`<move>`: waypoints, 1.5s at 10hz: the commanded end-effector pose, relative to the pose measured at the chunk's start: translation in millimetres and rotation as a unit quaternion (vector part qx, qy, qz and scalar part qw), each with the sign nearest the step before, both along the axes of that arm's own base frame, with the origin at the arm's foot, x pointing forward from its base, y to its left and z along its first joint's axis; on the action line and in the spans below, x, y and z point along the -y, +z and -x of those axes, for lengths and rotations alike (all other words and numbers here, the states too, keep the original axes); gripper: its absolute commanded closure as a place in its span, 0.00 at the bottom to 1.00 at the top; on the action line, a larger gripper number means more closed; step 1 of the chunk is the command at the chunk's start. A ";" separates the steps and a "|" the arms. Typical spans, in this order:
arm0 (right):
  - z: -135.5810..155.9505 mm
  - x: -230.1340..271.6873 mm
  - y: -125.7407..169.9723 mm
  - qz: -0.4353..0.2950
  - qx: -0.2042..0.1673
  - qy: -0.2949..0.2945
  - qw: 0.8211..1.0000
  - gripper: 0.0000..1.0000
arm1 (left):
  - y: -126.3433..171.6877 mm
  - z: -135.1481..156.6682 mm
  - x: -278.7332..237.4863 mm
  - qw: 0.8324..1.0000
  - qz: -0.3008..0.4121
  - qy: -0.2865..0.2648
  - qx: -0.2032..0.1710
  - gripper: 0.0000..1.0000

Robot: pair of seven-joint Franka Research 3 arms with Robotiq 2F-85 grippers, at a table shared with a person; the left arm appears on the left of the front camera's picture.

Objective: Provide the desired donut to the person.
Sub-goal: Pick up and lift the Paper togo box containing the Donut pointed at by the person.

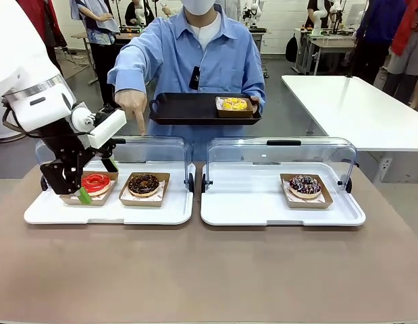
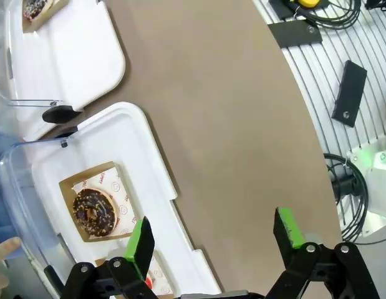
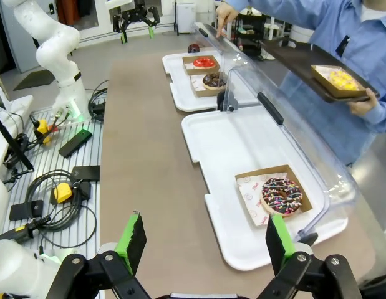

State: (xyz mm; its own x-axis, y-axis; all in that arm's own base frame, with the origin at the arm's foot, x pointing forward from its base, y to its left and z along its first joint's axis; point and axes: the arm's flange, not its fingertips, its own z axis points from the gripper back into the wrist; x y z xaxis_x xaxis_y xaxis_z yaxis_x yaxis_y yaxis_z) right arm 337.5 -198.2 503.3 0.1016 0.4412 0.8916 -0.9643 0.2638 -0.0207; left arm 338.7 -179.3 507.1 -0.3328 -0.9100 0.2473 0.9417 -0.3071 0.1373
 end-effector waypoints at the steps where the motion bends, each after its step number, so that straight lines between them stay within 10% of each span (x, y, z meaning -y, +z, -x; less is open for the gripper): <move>1: 1.2 1.3 -0.6 0.000 0.000 0.006 1.000 0.00 | -3.5 4.1 7.6 1.000 -0.024 0.010 0.007 0.00; 7: 1.2 1.3 -0.6 0.000 0.000 0.006 1.000 0.00 | -9.7 8.9 19.1 0.999 -0.047 0.021 0.018 0.00; 15: 1.2 1.3 -0.6 0.000 0.000 0.006 1.000 0.00 | -118.3 -79.9 64.4 0.985 -0.169 0.045 0.004 0.00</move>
